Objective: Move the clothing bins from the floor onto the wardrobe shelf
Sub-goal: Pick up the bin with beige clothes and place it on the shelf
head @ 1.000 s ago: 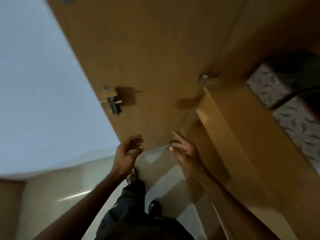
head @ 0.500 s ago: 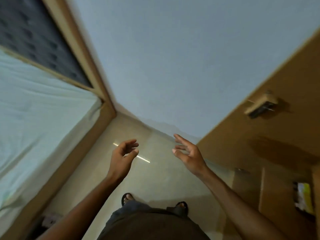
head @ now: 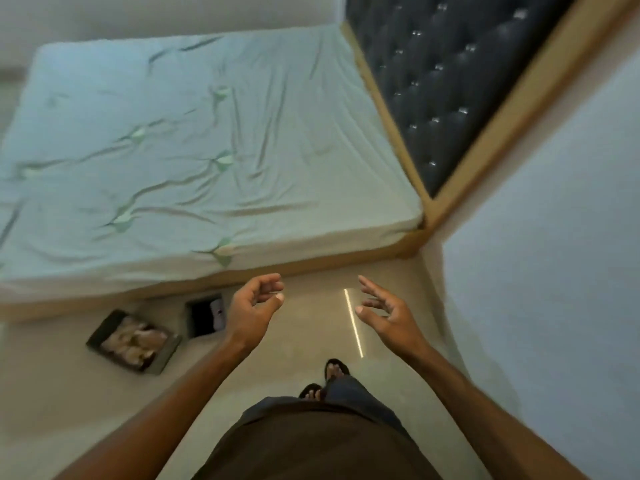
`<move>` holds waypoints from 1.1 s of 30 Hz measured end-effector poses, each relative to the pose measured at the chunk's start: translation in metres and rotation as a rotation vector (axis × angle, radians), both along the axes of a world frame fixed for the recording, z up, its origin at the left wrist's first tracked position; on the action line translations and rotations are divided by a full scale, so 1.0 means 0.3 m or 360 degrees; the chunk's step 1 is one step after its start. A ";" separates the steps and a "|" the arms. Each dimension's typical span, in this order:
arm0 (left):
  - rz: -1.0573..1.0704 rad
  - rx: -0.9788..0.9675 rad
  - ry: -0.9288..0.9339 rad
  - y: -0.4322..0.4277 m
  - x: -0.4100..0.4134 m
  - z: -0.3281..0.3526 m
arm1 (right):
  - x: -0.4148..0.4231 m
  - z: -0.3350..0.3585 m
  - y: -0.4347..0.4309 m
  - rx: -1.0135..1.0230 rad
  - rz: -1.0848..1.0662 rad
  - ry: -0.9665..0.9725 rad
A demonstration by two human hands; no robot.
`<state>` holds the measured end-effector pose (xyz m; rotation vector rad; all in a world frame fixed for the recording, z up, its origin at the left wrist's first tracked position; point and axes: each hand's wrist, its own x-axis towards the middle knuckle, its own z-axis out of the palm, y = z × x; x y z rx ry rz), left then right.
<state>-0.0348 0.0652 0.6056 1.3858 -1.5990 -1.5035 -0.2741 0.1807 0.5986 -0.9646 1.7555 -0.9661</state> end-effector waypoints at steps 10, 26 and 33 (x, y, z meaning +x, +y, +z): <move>0.1000 0.0159 0.0031 -0.046 0.388 -0.021 | 0.305 -0.046 -0.562 0.0054 0.0996 0.0000; 0.1727 0.0428 0.0023 -0.324 1.239 -0.278 | 1.339 -0.293 -1.133 0.0321 0.1653 0.0141; 0.1424 0.0815 -0.0284 -0.591 1.702 -0.671 | 1.828 -0.675 -1.353 0.0637 0.1607 0.0347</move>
